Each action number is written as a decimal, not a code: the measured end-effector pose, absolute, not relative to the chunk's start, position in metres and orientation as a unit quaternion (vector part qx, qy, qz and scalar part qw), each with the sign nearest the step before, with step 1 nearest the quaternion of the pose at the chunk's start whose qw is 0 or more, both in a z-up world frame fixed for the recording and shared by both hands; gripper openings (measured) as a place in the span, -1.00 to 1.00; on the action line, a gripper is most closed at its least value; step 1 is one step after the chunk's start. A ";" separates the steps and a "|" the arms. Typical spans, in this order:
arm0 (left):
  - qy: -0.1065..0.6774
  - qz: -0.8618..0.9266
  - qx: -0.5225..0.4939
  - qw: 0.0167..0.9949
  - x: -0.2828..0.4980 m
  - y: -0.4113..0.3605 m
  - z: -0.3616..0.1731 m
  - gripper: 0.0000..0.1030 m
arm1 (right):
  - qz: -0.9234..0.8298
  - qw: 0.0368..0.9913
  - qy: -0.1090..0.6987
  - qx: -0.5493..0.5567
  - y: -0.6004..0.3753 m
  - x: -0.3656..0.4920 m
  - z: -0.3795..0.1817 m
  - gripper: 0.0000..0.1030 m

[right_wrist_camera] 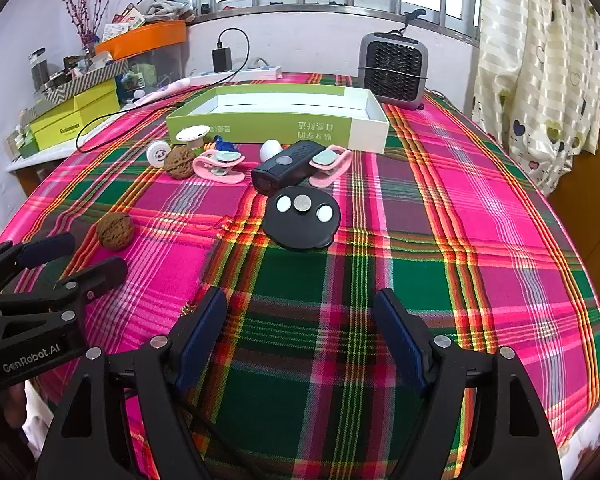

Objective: Organize objects
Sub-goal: 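Move the left tool to the walnut while the right tool approaches the black dotted disc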

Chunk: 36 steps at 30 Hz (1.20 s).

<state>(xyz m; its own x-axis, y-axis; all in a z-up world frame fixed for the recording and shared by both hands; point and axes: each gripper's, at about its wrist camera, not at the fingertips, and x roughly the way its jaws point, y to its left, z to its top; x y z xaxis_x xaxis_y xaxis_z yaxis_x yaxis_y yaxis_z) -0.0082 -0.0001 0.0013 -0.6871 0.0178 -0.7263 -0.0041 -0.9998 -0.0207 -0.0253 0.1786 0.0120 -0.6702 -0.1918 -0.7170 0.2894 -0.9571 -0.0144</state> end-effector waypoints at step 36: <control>-0.006 0.920 -0.390 0.032 -0.026 -0.002 0.004 -0.25 | -0.900 0.171 0.086 0.391 0.175 -0.072 0.020 0.17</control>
